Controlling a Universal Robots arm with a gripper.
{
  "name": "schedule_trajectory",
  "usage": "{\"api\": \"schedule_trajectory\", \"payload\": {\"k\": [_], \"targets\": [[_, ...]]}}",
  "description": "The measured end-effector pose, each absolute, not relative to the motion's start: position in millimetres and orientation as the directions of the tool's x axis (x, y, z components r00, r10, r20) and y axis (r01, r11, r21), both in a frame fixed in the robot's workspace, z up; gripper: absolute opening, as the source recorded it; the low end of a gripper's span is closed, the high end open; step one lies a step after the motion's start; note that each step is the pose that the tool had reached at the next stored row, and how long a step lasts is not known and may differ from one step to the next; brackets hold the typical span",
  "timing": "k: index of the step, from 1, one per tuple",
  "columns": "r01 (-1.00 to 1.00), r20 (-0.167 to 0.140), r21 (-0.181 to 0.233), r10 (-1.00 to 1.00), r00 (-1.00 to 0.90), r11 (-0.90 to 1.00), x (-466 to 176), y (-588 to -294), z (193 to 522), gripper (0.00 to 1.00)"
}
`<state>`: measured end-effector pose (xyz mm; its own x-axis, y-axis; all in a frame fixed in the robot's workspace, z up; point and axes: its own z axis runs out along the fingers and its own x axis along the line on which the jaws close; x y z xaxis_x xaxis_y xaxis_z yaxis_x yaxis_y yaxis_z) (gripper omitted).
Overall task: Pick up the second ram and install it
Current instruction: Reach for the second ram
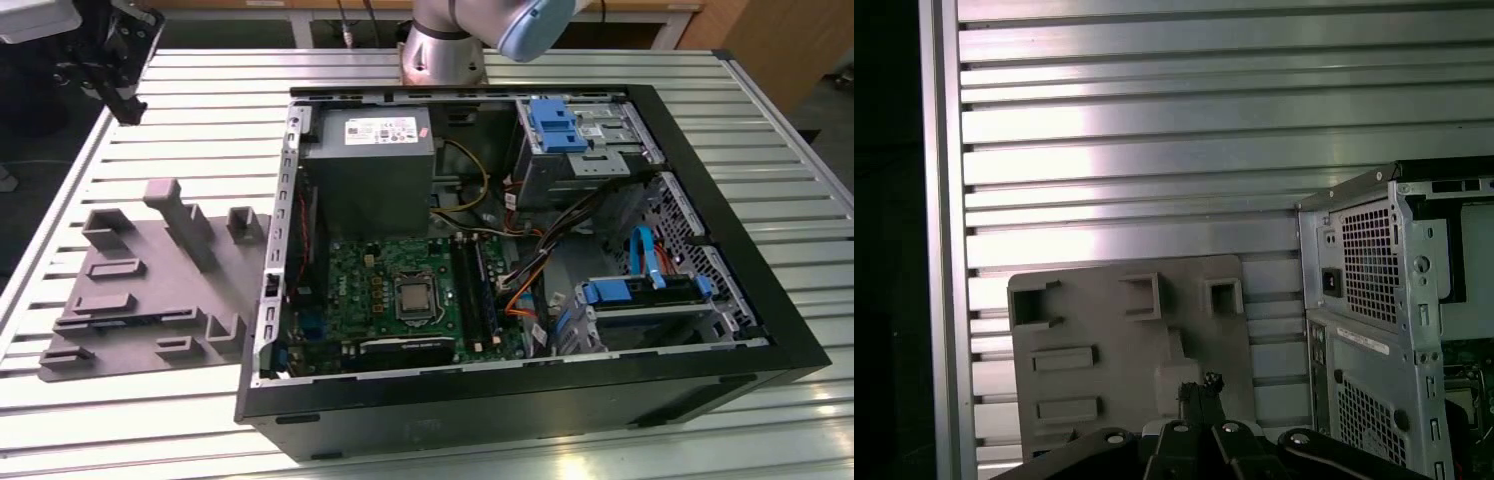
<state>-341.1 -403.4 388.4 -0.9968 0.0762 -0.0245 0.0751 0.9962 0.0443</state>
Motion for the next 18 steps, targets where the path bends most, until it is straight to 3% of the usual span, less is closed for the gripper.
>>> {"api": "schedule_trajectory", "payload": {"k": [18], "targets": [[0.075,-0.026,0.047,0.076,-0.997,0.996,-347.2,-406.3,388.2,0.11]]}}
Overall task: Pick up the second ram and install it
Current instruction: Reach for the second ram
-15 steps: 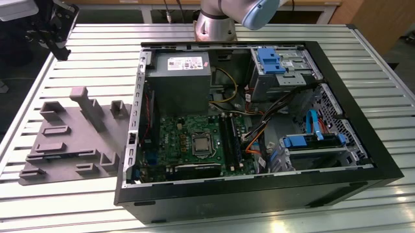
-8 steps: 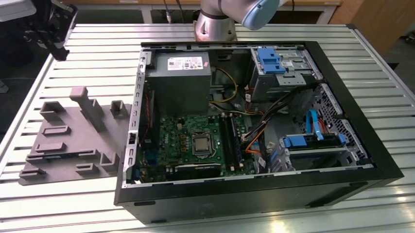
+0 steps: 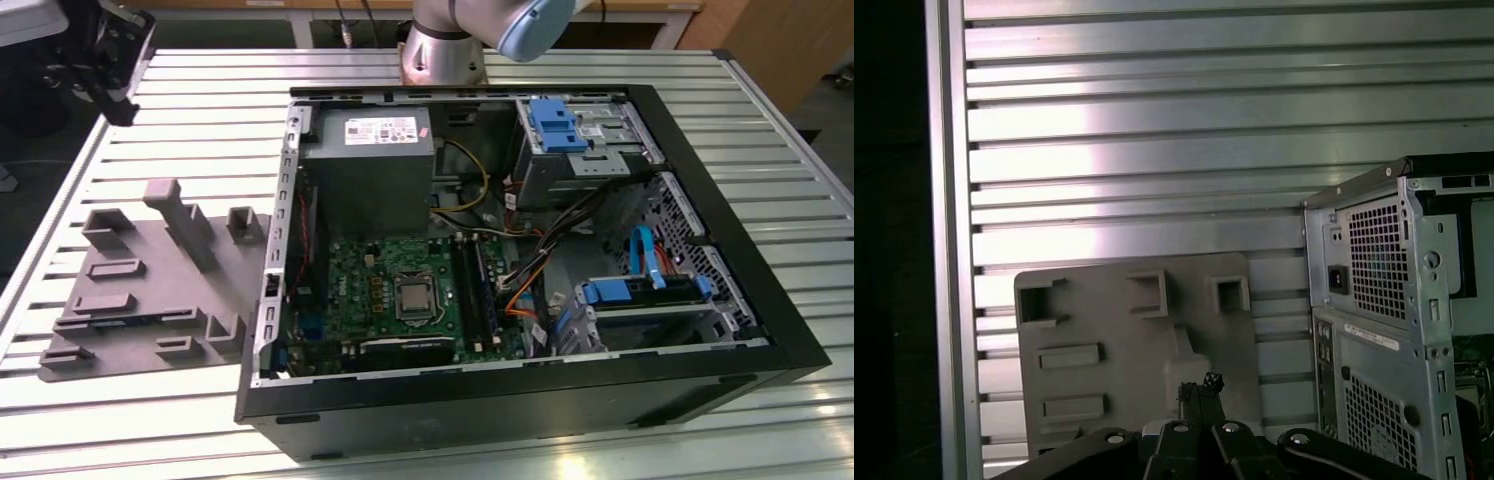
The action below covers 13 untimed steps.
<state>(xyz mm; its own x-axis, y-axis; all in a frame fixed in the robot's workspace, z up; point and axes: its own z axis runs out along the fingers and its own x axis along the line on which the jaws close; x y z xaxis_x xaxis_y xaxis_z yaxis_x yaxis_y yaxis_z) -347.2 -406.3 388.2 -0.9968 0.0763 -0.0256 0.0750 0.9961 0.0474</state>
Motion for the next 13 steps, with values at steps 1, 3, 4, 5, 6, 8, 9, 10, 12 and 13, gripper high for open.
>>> {"api": "schedule_trajectory", "payload": {"k": [1,3,4,5,6,8,9,10,12,13], "targets": [[0.075,-0.026,0.048,0.076,-0.997,0.996,-347.6,-406.6,388.2,0.11],[0.075,-0.026,0.048,0.076,-0.997,0.996,-348.4,-407.1,388.2,0.11],[0.075,-0.026,0.049,0.076,-0.997,0.996,-348.7,-407.3,388.2,0.11],[0.075,-0.026,0.049,0.076,-0.997,0.996,-349.0,-407.5,388.1,0.11],[0.075,-0.027,0.049,0.076,-0.997,0.996,-349.4,-407.8,388.1,0.11],[0.075,-0.027,0.05,0.076,-0.997,0.996,-350.1,-408.2,388.0,0.11],[0.075,-0.027,0.05,0.076,-0.997,0.996,-350.5,-408.5,388.0,0.11],[0.075,-0.027,0.051,0.076,-0.997,0.996,-350.9,-408.7,388.0,0.11],[0.075,-0.028,0.052,0.077,-0.997,0.996,-351.7,-409.3,387.9,0.11],[0.075,-0.028,0.052,0.076,-0.997,0.996,-352.0,-409.6,388.0,0.11]]}}
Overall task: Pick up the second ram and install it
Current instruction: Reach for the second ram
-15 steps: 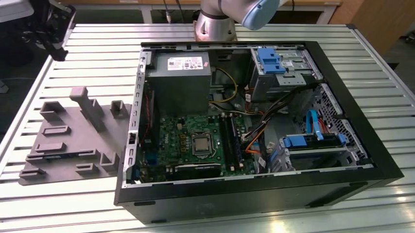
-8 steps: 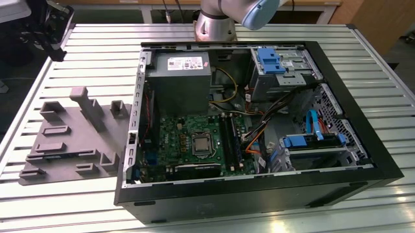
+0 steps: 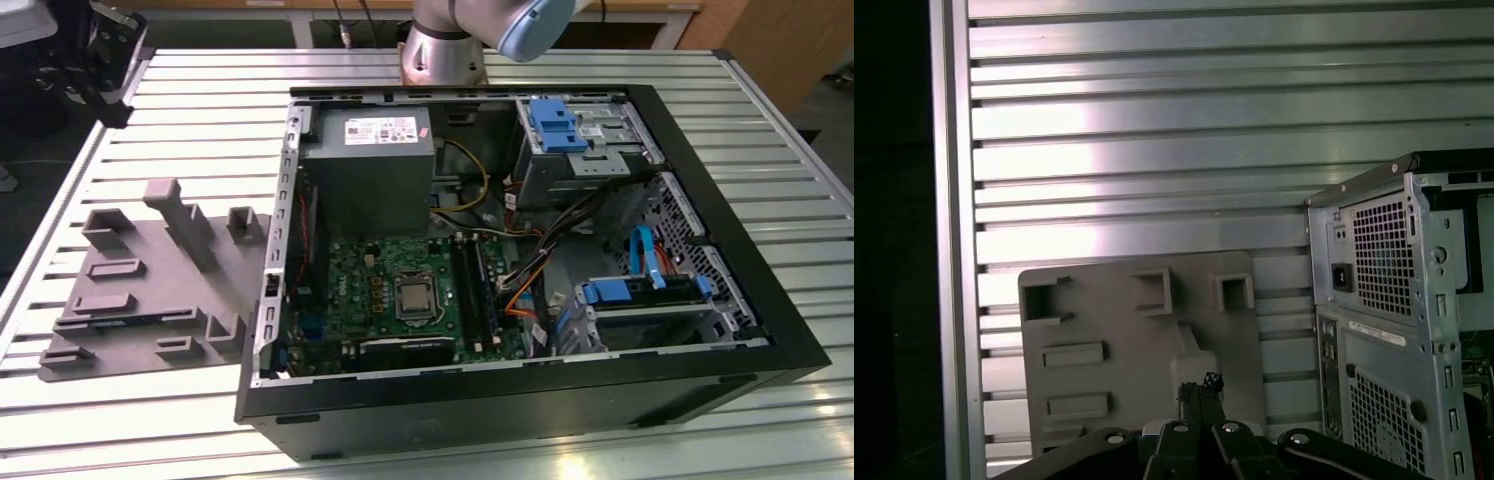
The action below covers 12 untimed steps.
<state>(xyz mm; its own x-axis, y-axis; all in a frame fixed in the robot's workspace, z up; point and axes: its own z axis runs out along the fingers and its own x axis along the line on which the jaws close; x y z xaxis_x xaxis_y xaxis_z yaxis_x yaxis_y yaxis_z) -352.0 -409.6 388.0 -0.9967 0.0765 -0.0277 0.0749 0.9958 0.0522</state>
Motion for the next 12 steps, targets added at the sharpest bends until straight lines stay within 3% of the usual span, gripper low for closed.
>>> {"api": "schedule_trajectory", "payload": {"k": [12], "targets": [[0.075,-0.029,0.056,0.077,-0.997,0.996,-357.1,-412.9,387.8,0.11]]}}
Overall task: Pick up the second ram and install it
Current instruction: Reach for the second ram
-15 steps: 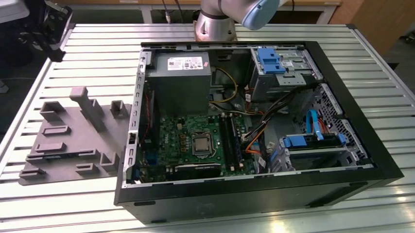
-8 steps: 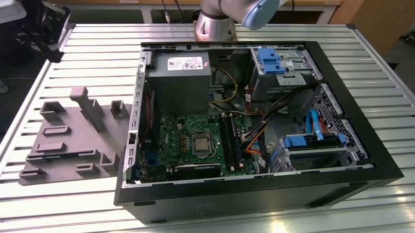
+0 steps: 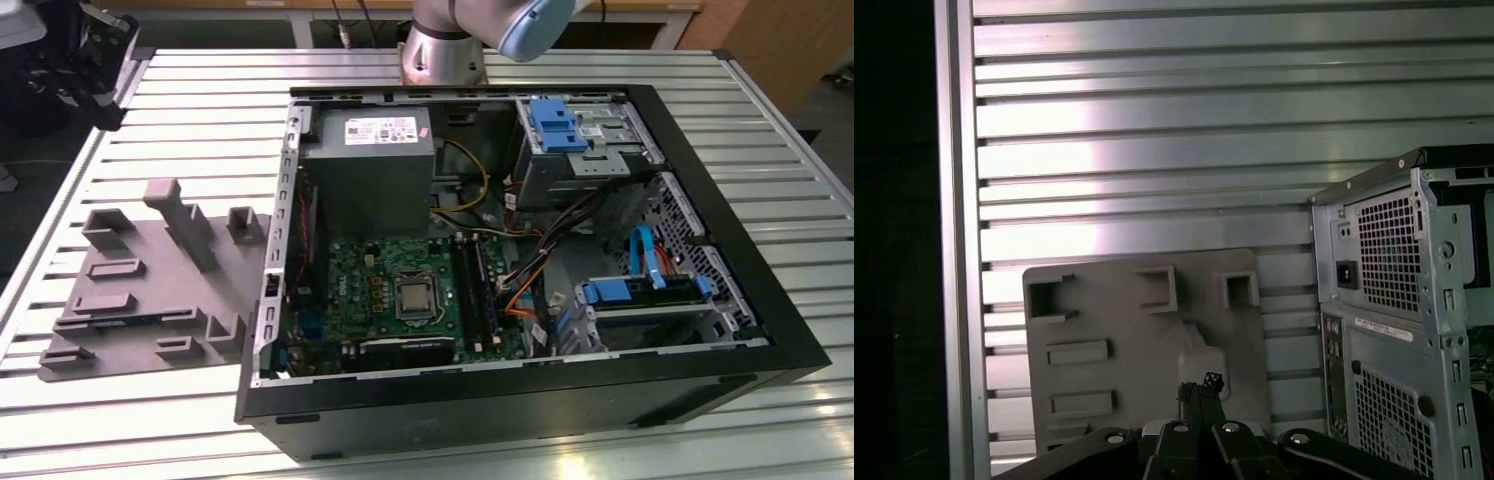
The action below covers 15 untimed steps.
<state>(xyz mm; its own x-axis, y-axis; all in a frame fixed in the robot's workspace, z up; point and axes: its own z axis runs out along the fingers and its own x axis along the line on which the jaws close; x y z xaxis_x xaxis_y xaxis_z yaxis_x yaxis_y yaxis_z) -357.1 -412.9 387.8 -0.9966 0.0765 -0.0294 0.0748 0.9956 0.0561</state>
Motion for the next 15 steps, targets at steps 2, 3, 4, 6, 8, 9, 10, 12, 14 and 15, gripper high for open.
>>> {"api": "schedule_trajectory", "payload": {"k": [2,3,4,6,8,9,10,12,14,15], "targets": [[0.075,-0.03,0.057,0.077,-0.997,0.996,-357.9,-413.4,387.7,0.11],[0.075,-0.03,0.057,0.077,-0.997,0.996,-358.3,-413.7,387.7,0.11],[0.075,-0.03,0.057,0.077,-0.997,0.996,-358.7,-413.9,387.6,0.11],[0.075,-0.03,0.057,0.077,-0.997,0.996,-359.4,-414.4,387.6,0.11],[0.075,-0.03,0.057,0.077,-0.997,0.996,-360.2,-414.9,387.6,0.11],[0.075,-0.03,0.057,0.077,-0.997,0.996,-360.5,-415.1,387.6,0.11],[0.075,-0.03,0.057,0.077,-0.997,0.996,-360.9,-415.2,387.6,0.11],[0.075,-0.03,0.058,0.077,-0.997,0.996,-361.7,-415.6,387.5,0.11],[0.075,-0.031,0.058,0.077,-0.997,0.996,-362.5,-416.0,387.5,0.11],[0.075,-0.031,0.058,0.077,-0.997,0.996,-362.9,-416.1,387.4,0.11]]}}
